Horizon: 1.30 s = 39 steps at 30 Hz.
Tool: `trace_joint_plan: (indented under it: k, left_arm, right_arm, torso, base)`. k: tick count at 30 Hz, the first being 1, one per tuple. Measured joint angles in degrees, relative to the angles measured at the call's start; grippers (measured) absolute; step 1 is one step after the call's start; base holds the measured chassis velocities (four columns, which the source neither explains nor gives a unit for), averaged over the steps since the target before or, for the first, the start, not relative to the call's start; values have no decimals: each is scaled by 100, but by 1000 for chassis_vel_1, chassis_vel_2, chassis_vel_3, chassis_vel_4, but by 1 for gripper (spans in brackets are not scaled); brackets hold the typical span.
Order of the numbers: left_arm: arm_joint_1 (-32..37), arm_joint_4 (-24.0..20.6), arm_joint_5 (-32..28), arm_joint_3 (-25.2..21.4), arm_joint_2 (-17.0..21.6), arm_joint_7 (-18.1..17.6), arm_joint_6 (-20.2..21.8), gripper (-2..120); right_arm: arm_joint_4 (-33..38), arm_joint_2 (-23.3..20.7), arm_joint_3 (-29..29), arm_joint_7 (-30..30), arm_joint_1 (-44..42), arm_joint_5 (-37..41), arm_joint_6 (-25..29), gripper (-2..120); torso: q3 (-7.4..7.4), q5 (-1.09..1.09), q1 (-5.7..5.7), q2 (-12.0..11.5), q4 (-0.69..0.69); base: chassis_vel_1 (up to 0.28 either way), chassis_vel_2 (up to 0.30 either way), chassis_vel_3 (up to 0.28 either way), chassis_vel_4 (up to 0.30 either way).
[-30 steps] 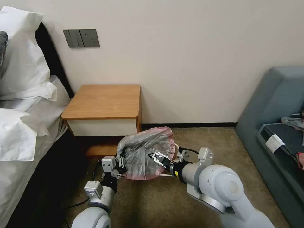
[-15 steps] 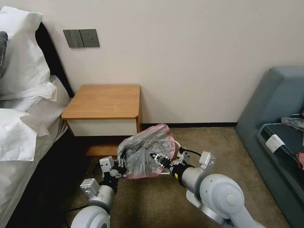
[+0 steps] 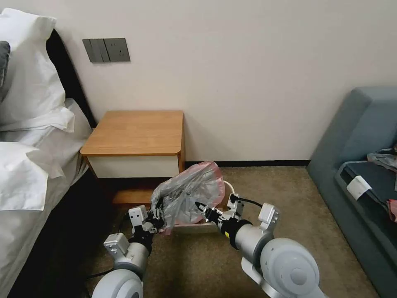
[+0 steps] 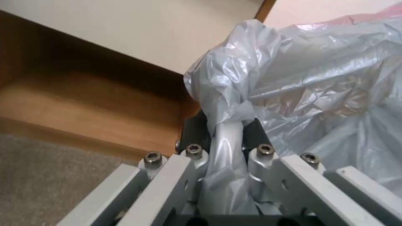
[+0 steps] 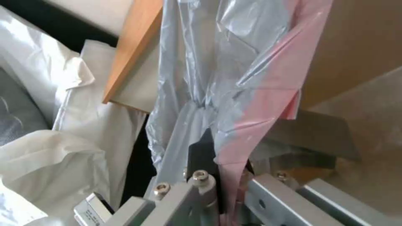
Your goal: Pick up the garbage bag from the table and place it over the trash can.
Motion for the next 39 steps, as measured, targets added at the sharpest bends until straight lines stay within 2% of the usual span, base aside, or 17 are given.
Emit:
trace_joint_plan:
  k: [7, 10, 16, 36, 39]
  left_arm:
    - [-15, -10, -161, -33, 1, -104, 57, 5]
    - [-59, -16, -342, -79, -6, -268, 120, 5]
    - [-132, 7, -500, -230, -23, -368, 161, 5]
    - [-267, 55, -730, -466, -51, -425, 211, 5]
    - [-275, 73, -730, -468, -53, -425, 213, 5]
  right_arm:
    - [116, -69, 98, -386, -226, -455, -68, 0]
    - [240, -112, 260, -484, -454, -479, -157, 0]
    - [353, -190, 507, -847, -858, -869, -255, 0]
    - [330, -185, 762, -1117, -988, -970, -497, -2]
    - [332, -190, 820, -1178, -986, -1026, -616, 5]
  torso:
    - [0, 0, 0, 0, 0]
    - [0, 0, 0, 0, 0]
    - [0, 0, 0, 0, -1]
    - [0, 0, 0, 0, 0]
    - [0, 0, 0, 0, 0]
  base:
    - [0, 0, 0, 0]
    - [0, 0, 0, 0]
    - [0, 0, 0, 0]
    - [0, 0, 0, 0]
    - [0, 0, 0, 0]
